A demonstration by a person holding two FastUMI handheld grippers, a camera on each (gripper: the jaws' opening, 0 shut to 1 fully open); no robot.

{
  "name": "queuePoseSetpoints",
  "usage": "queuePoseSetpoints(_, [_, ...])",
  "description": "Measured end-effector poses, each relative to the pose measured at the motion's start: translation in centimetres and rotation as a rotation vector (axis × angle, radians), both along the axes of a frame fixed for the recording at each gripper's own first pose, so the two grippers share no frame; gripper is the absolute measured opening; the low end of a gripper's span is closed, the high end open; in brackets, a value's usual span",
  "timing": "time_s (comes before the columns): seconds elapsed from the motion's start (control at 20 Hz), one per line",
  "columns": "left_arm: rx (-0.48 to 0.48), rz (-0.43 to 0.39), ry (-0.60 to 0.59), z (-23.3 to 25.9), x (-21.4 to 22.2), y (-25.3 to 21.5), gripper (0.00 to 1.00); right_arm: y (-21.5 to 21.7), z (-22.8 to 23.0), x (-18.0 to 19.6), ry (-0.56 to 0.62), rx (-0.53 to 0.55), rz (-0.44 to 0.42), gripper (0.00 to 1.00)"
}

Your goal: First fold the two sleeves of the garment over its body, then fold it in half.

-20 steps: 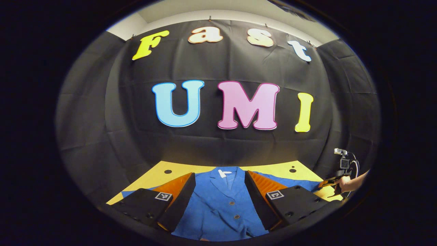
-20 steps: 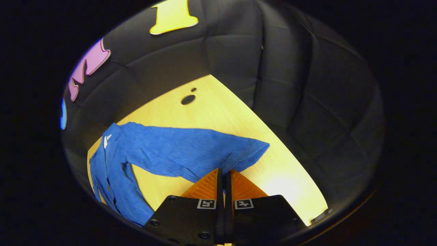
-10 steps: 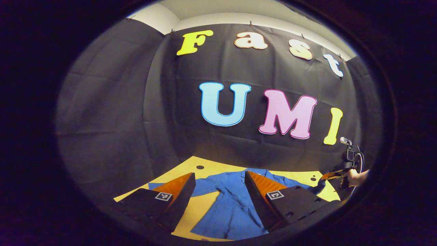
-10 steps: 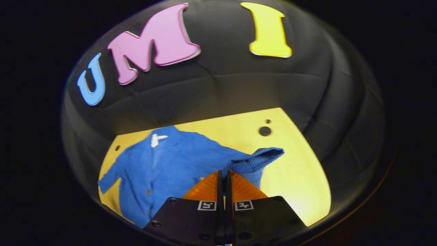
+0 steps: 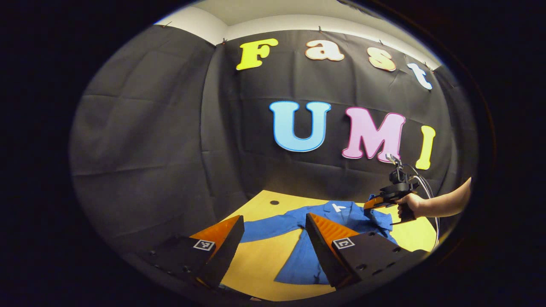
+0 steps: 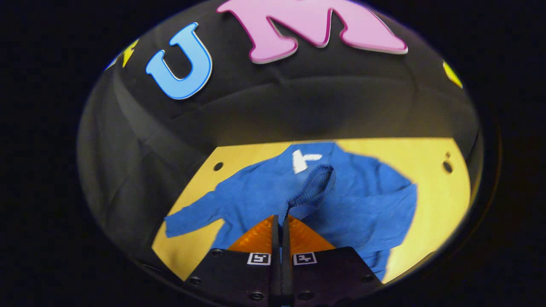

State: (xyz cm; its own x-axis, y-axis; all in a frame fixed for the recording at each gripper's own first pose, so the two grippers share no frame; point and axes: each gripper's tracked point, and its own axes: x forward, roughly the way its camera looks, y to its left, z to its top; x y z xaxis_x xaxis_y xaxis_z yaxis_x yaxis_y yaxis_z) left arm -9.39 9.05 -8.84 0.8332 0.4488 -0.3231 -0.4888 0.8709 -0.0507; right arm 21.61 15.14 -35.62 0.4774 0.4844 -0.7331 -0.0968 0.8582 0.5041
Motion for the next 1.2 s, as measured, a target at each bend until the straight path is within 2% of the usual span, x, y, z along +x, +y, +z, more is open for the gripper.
queuePoseSetpoints(0.1, [-0.023,0.038,0.008,-0.7,-1.5,0.5,0.84,4.7,0.3,-1.0,0.022,0.138,0.004,0.04])
queuePoseSetpoints(0.2, [-0.054,0.067,0.025,-1.6,-2.7,0.7,0.83,8.8,1.9,-0.3,-0.038,0.33,-0.006,0.05])
queuePoseSetpoints(0.25, [-0.068,0.075,0.035,-2.1,-3.4,0.6,0.83,9.5,2.3,-0.4,0.006,0.395,-0.035,0.08])
queuePoseSetpoints(0.3, [-0.078,0.082,0.043,-2.4,-3.8,0.5,0.83,10.7,0.6,-0.7,0.066,0.408,-0.056,0.38])
queuePoseSetpoints(0.4, [-0.088,0.084,0.051,-3.2,-4.2,0.3,0.83,10.0,-1.6,-0.7,0.084,0.341,-0.057,0.96])
queuePoseSetpoints(0.65, [-0.108,0.068,0.039,-4.4,-3.4,0.2,0.83,5.3,0.2,0.0,-0.067,0.182,-0.034,0.98])
queuePoseSetpoints(0.95, [-0.125,0.087,0.049,-7.4,0.3,3.8,0.83,-5.1,6.8,-1.1,-0.255,0.025,-0.13,0.97])
queuePoseSetpoints(1.1, [-0.228,0.153,0.108,-10.9,2.2,7.8,0.83,-13.3,9.9,-3.1,-0.39,-0.221,-0.161,0.97])
queuePoseSetpoints(1.2, [-0.262,0.19,0.182,-13.6,3.6,10.5,0.84,-18.2,12.7,-4.8,-0.491,-0.387,-0.169,0.97])
